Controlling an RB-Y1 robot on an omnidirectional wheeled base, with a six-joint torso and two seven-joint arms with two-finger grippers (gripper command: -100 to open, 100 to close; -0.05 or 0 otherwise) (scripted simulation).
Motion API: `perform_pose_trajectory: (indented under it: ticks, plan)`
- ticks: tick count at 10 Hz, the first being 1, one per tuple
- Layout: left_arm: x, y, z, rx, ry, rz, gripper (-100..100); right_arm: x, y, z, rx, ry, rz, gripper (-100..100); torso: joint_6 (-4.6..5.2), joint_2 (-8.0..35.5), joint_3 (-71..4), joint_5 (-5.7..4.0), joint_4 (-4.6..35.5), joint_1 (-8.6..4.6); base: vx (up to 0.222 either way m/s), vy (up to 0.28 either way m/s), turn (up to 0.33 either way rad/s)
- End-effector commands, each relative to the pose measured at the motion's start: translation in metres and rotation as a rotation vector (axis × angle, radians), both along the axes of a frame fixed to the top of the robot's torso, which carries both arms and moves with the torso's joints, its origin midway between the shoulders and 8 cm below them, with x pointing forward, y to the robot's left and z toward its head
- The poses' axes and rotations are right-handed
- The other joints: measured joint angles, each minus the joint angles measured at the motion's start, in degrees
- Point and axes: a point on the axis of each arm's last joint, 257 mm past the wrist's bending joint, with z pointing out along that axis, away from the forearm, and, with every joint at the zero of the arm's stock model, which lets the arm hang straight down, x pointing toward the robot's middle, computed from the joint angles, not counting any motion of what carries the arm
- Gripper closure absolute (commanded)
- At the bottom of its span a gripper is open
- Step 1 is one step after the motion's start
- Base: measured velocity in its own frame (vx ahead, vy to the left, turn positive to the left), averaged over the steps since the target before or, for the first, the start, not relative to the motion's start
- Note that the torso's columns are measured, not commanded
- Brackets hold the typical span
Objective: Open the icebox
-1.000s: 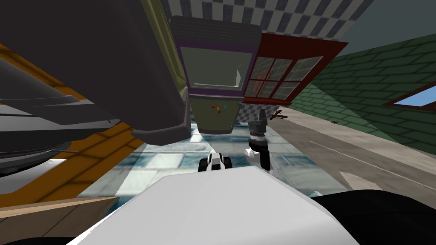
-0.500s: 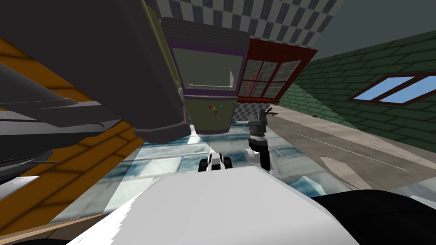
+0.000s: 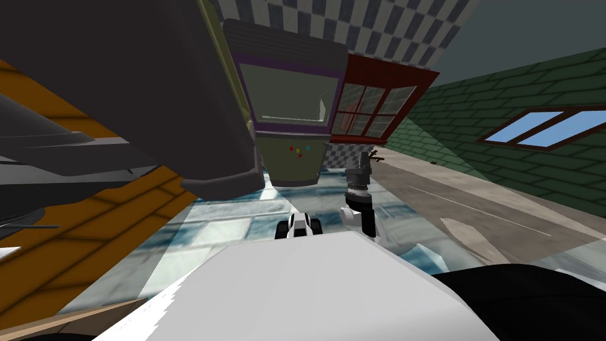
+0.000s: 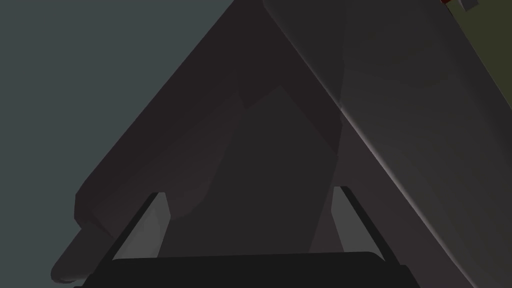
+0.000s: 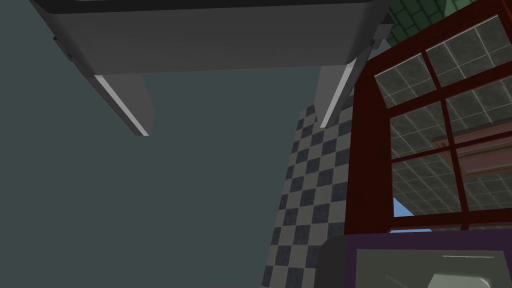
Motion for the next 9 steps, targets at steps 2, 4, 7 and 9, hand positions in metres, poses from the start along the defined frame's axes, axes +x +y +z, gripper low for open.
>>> perform_pose_trajectory:
  ticks: [2,4,7,9]
  plan:
    - [0.0016,0.0014,0.015,-0.021,0.001,-0.004,-100,0.0,0.0,0.0,0.0,0.0,0.0,0,-0.13,0.21,0.21,0.07,-0.16,-0.13,-0.01,0.022,0.053]
    - [0.0019,0.0016,0.0188,-0.027,0.001,-0.005,-100,0.0,0.0,0.0,0.0,0.0,0.0,0,-0.05,0.27,0.1,-0.2,-0.09,-0.44,-0.002,0.015,0.011]
    - [0.0021,0.0019,0.0226,-0.032,0.001,-0.006,-100,0.0,0.0,0.0,0.0,0.0,0.0,0,0.02,0.23,0.1,-0.22,-0.09,-0.56,-0.001,0.012,0.008]
    - [0.0021,0.0019,0.0226,-0.032,0.001,-0.006,-100,0.0,0.0,0.0,0.0,0.0,0.0,0,0.07,0.2,-0.02,-0.36,-0.04,-0.66,-0.001,0.002,0.007]
